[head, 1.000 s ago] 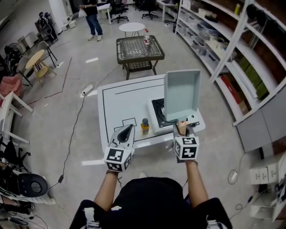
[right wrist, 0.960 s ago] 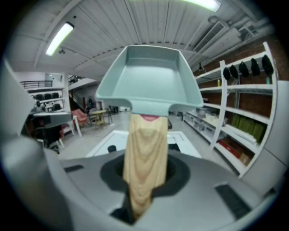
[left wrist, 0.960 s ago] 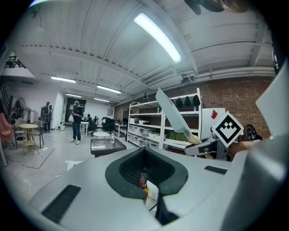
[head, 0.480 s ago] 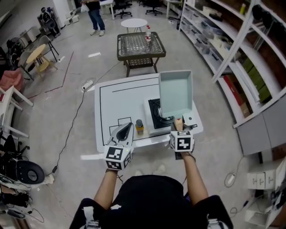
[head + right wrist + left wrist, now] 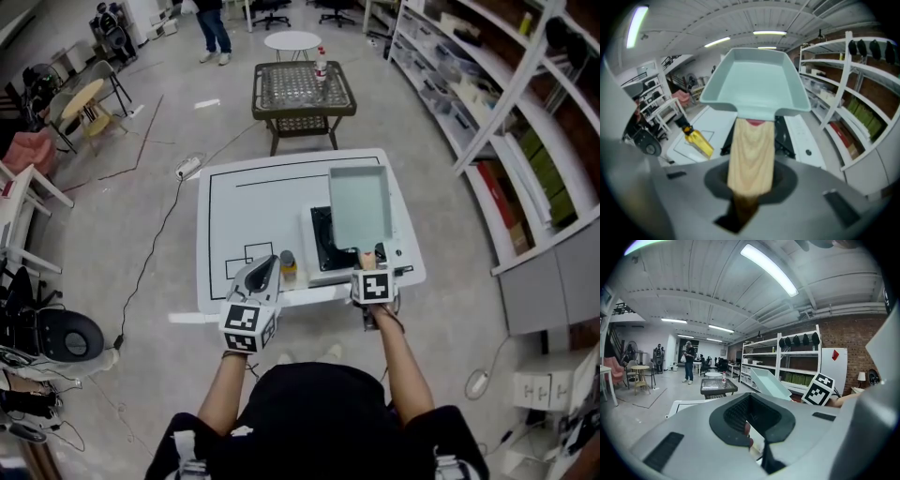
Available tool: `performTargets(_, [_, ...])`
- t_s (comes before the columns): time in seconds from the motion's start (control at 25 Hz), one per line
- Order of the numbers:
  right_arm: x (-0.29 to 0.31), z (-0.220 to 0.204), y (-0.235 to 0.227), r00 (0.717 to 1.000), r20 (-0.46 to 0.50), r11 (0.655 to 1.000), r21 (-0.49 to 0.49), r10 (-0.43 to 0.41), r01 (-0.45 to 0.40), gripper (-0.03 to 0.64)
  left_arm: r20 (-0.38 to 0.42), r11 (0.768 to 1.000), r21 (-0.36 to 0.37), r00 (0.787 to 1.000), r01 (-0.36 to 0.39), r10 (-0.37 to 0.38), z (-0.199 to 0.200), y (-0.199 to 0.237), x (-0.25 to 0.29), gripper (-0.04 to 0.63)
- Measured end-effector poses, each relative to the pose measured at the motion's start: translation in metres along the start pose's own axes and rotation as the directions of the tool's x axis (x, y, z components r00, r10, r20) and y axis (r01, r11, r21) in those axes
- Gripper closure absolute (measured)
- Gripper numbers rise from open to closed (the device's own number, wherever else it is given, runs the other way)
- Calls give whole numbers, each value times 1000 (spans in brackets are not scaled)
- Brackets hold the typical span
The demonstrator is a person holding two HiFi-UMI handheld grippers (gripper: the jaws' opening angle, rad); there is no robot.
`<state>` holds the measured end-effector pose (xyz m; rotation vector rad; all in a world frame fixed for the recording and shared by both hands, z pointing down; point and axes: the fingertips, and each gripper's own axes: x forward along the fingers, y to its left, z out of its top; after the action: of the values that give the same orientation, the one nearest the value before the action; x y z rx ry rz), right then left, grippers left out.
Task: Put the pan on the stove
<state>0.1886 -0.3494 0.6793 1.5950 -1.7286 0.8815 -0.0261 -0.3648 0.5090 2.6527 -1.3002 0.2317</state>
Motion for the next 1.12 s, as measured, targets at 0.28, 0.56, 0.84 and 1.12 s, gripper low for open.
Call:
performTargets(0.28, [26, -30, 3, 992, -122, 1000, -4, 11, -11, 541, -15, 1000, -6, 1000, -8, 8, -9, -2, 2, 571])
performTargets(0.56, [41, -48, -9, 981, -184, 998, -42, -61, 54, 540, -34, 1000, -1, 999, -18, 18, -19, -3, -2, 571])
performTargets(0.84, [49, -62, -13, 971, -225, 996, -53, -85, 75, 538, -53, 999, -1, 998, -33, 33, -28, 0, -6, 571])
performTargets(1.12, [58, -63, -12, 971, -229, 997, -40, -69, 62, 534, -62, 999, -3, 997, -39, 39, -32, 1, -6, 571])
